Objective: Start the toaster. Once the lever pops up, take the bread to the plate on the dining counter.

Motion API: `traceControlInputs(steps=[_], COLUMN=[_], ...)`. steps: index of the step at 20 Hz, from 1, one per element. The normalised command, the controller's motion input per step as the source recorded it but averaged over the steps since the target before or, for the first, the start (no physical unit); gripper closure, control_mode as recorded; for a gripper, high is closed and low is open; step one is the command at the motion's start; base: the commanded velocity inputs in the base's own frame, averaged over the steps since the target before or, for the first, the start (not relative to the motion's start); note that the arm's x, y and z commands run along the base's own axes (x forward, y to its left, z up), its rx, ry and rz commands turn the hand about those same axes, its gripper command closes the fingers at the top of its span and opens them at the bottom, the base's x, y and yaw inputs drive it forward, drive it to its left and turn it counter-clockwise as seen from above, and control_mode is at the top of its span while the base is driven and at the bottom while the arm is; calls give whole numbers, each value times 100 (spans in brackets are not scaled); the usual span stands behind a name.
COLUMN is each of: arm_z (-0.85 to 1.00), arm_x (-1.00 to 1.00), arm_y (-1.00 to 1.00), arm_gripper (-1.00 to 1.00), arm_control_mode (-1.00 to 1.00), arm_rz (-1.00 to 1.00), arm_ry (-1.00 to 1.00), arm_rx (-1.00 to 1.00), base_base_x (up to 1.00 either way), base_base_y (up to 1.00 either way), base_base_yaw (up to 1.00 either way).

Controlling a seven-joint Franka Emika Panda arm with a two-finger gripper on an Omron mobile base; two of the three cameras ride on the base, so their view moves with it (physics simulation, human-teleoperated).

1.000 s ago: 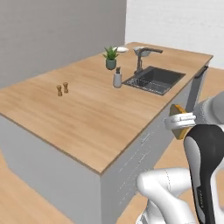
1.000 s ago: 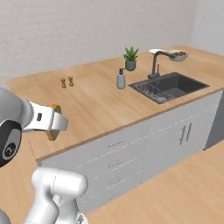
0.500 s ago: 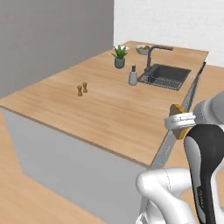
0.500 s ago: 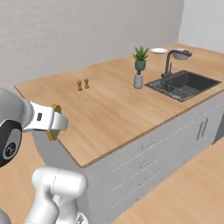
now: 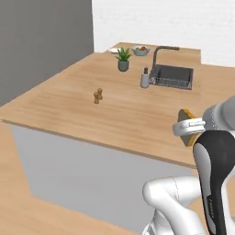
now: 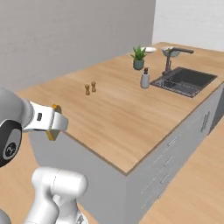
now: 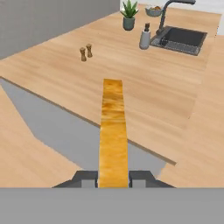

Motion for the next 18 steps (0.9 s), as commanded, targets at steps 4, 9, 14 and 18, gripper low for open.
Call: traceControlInputs(steps=[4,9,14,18], arm_z=[0,0,0,0], arm_x=[0,0,0,0], arm_y=[0,0,0,0], arm_gripper=[100,100,100,100], arm_control_mode=[100,100,100,100], arm_rz=[0,0,0,0], arm_ry=[0,0,0,0], arm_rx=[0,0,0,0], base_base_x=[11,7,12,14], base_base_y=[100,100,100,100], base_base_yaw=[-34,-35,-35,-34])
